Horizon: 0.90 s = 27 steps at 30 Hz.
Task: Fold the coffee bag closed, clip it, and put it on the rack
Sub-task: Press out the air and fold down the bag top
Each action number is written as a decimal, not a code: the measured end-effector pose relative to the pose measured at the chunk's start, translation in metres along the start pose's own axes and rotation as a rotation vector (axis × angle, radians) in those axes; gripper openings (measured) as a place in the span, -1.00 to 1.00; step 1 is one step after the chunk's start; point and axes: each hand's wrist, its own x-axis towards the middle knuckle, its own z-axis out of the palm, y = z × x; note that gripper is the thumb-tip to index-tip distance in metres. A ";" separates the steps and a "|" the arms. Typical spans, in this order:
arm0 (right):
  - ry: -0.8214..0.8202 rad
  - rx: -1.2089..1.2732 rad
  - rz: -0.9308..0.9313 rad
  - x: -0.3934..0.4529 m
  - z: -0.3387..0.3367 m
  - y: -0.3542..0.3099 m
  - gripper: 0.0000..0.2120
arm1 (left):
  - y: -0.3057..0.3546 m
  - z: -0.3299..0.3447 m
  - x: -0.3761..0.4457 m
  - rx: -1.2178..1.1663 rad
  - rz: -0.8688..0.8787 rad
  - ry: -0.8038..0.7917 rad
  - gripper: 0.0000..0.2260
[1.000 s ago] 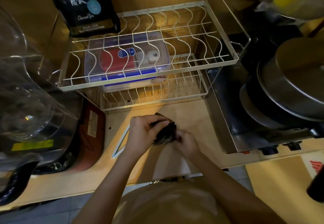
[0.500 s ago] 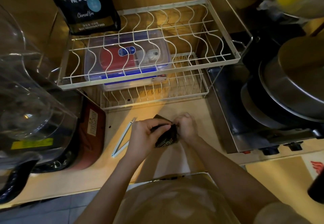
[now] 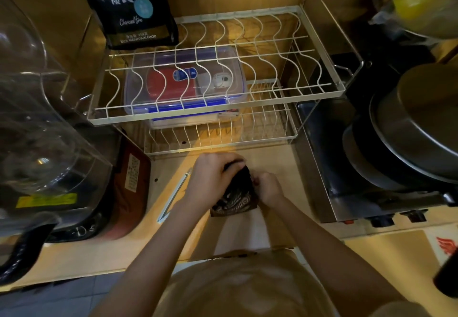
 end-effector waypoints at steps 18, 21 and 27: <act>-0.246 -0.211 -0.188 -0.025 -0.035 -0.009 -0.95 | -0.051 0.007 -0.050 0.095 0.095 0.326 -0.81; -0.243 -0.213 -0.188 -0.025 -0.034 -0.008 -0.94 | -0.084 0.036 -0.077 0.120 -0.284 -0.058 -0.64; -0.258 -0.229 -0.176 -0.026 -0.030 -0.011 -0.90 | -0.103 0.071 -0.076 0.185 -0.524 -0.258 -0.72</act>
